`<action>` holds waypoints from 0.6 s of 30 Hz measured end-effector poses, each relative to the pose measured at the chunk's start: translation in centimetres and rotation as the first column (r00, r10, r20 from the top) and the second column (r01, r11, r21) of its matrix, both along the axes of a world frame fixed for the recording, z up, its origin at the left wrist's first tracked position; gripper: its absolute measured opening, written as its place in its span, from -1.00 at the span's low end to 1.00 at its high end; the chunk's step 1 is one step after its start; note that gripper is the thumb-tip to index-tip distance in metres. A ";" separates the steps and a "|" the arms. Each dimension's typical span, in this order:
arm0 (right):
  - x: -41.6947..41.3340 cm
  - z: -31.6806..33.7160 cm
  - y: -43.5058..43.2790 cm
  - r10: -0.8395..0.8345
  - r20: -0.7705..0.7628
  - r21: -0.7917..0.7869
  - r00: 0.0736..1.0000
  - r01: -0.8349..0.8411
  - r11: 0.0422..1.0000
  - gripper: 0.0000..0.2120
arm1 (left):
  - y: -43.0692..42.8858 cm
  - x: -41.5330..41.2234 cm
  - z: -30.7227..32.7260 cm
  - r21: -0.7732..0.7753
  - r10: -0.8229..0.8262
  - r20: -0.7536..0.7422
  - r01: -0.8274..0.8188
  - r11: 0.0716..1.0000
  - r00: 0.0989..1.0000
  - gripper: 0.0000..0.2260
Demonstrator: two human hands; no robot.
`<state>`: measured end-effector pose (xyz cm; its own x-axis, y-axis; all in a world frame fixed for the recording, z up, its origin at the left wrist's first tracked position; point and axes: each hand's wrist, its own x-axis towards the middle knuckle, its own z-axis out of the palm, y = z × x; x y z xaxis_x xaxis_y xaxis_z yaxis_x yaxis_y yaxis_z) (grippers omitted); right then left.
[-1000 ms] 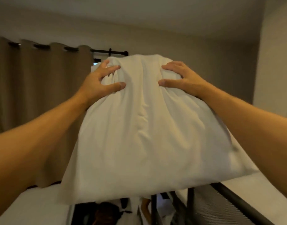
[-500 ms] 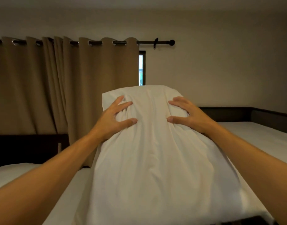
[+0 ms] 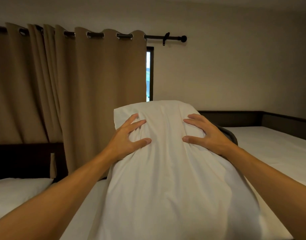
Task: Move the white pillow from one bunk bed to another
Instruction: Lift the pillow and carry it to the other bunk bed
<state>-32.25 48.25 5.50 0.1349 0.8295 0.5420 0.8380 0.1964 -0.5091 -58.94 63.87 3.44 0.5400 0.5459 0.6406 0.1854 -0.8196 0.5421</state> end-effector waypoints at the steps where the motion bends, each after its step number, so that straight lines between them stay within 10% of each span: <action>1: 0.2 -0.1 0.4 -0.004 0.003 0.003 1.000 0.004 1.000 -0.30 | 0.3 0.1 -0.1 0.004 -0.006 0.005 0.006 1.000 1.000 -0.38; 18: 6.6 -2.6 9.1 -0.005 0.016 0.013 1.000 0.004 1.000 -0.25 | 8.8 6.0 -2.0 0.025 -0.001 -0.029 0.002 1.000 1.000 -0.37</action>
<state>-25.63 57.36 2.94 0.1299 0.8218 0.5548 0.8469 0.1991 -0.4931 -52.98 72.64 1.40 0.5592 0.5295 0.6379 0.1997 -0.8329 0.5162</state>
